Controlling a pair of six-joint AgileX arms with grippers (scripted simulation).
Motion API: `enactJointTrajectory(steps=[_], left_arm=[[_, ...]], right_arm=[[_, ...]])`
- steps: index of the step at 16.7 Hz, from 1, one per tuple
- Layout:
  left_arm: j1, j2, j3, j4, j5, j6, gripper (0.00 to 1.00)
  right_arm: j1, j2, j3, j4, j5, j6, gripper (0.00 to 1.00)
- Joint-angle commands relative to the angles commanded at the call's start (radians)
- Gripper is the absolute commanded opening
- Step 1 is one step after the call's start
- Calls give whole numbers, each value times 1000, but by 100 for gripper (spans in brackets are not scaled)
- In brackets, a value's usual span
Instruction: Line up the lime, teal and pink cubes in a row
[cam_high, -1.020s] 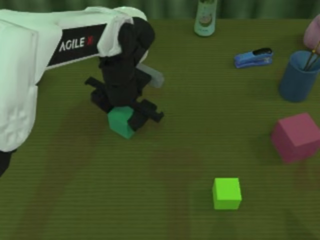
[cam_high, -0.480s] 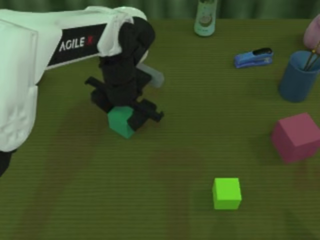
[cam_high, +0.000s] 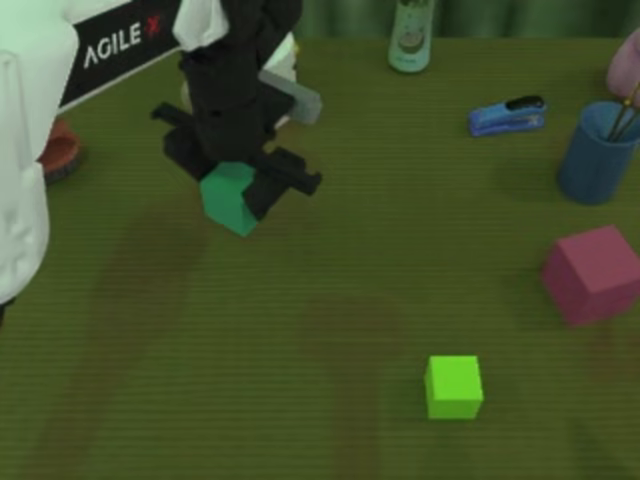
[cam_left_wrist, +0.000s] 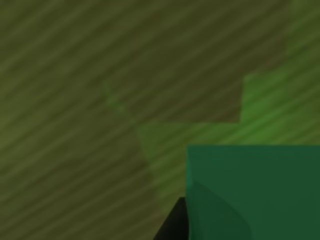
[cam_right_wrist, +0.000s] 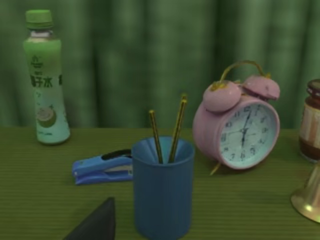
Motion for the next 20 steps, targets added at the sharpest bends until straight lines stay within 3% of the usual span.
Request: enactJointTrajectory(steps=[6, 9, 20], left_arm=[[-13, -1, -1, 0, -1, -11, 0], [-61, -20, -23, 4, -4, -105, 0], [-392, -192, -260, 37, -19, -934, 0]], right_arm=[[0, 0, 0, 0, 0, 0, 100], [0, 0, 0, 0, 0, 0, 100], [0, 0, 0, 0, 0, 0, 100]])
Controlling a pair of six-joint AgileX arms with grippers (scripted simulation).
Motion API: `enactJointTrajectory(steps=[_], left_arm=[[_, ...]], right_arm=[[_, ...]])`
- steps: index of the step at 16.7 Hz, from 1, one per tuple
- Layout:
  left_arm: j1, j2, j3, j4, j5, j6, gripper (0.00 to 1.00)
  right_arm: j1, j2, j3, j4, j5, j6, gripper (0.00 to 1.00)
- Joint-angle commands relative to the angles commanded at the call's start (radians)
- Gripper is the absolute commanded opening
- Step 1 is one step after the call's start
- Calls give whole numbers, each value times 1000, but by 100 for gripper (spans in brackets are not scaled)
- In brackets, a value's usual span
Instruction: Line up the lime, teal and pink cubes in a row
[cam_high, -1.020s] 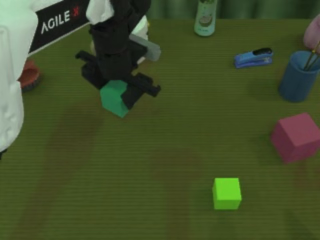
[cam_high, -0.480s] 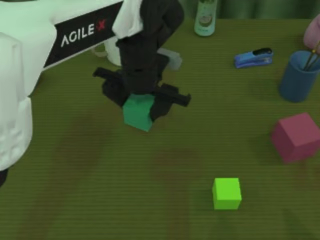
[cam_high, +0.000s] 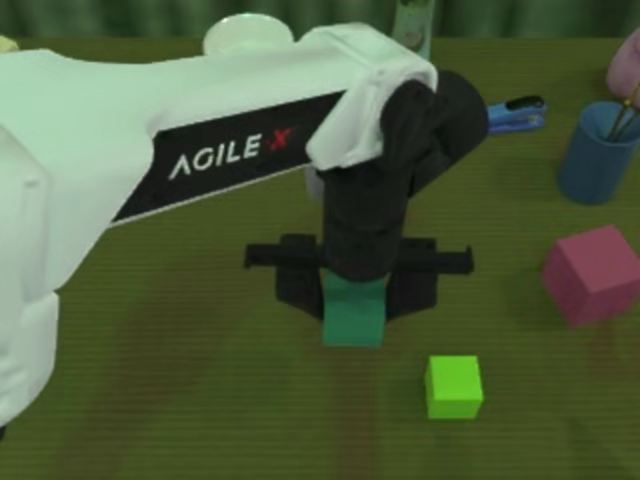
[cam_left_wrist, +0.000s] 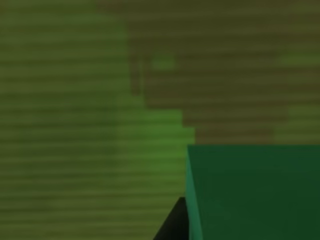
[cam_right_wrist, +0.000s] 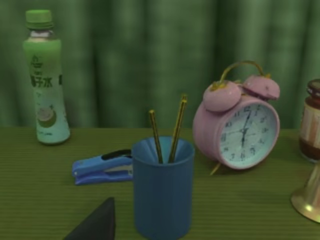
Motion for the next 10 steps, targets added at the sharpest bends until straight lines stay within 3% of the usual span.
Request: enactJointTrajectory(steps=[4, 10], left_arm=[[-66, -55, -50, 21, -6, -131, 0], [-65, -53, -52, 24, -6, -134, 0]], right_arm=[[0, 0, 0, 0, 0, 0, 100], [0, 0, 0, 0, 0, 0, 100]])
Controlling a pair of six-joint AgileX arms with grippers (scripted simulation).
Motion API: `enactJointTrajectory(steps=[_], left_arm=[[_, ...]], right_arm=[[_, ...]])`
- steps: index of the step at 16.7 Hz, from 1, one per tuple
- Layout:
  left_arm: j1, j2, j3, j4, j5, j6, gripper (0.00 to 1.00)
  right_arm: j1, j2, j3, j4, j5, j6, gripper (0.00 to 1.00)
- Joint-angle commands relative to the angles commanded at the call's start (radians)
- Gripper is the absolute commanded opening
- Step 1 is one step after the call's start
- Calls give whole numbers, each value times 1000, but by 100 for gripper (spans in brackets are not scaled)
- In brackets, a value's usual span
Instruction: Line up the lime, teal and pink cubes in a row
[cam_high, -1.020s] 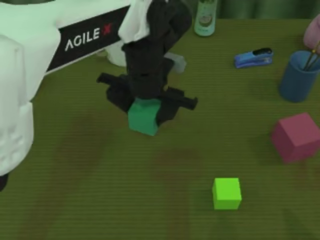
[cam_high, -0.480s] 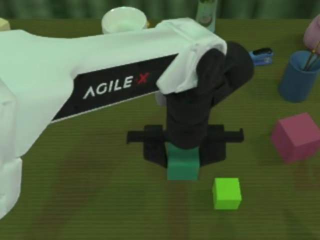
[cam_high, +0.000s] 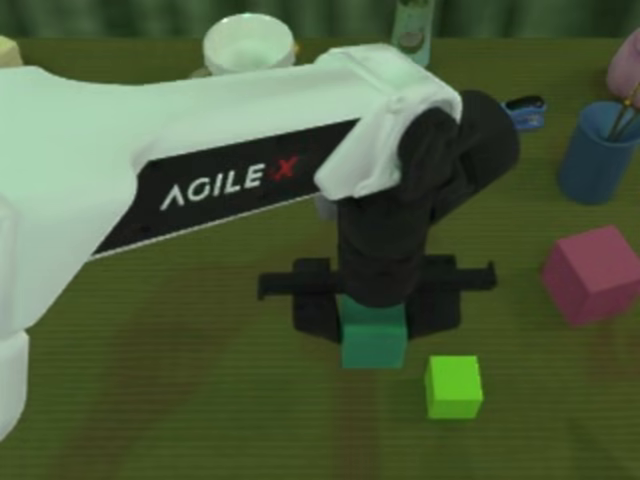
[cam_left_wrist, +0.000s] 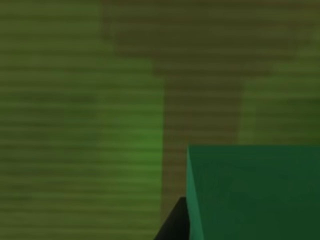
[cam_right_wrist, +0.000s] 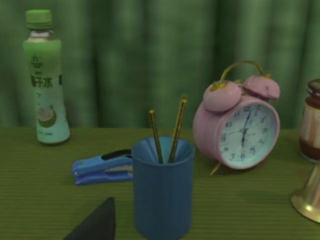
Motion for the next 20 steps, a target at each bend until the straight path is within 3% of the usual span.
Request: enactJointTrajectory(steps=[7, 12, 20], left_arm=[[1, 57, -155, 219, 1, 1, 0], [-1, 67, -178, 248, 0, 1, 0], [-1, 67, -178, 248, 0, 1, 60]], right_arm=[[0, 0, 0, 0, 0, 0, 100], [0, 0, 0, 0, 0, 0, 100], [0, 0, 0, 0, 0, 0, 100]])
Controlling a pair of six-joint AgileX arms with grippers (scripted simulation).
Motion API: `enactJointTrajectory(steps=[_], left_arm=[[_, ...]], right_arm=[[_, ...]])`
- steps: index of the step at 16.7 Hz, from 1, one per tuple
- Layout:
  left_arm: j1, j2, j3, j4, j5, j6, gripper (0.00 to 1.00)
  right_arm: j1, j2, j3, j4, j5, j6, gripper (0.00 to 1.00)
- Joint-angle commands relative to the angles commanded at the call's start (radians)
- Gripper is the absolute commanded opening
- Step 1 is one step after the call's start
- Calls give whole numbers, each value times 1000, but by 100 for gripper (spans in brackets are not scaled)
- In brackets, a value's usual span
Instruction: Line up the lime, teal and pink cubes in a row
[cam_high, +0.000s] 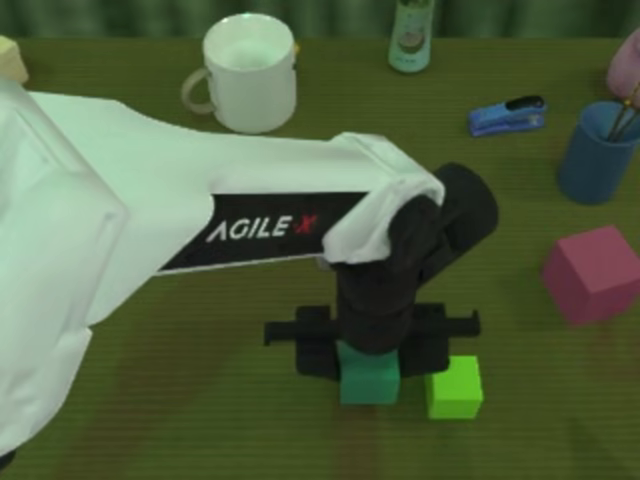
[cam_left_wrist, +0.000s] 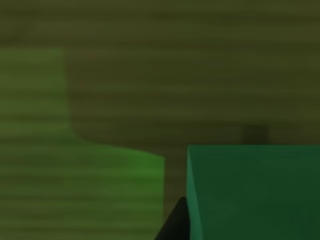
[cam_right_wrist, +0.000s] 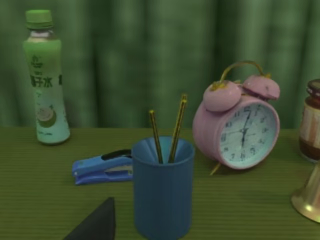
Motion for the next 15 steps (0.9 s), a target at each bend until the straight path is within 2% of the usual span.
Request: enactJointTrajectory(steps=[5, 15], left_arm=[[0, 0, 0, 0, 0, 0, 98], [0, -1, 4, -4, 0, 0, 100]], right_arm=[[0, 0, 0, 0, 0, 0, 100], [0, 0, 0, 0, 0, 0, 100]])
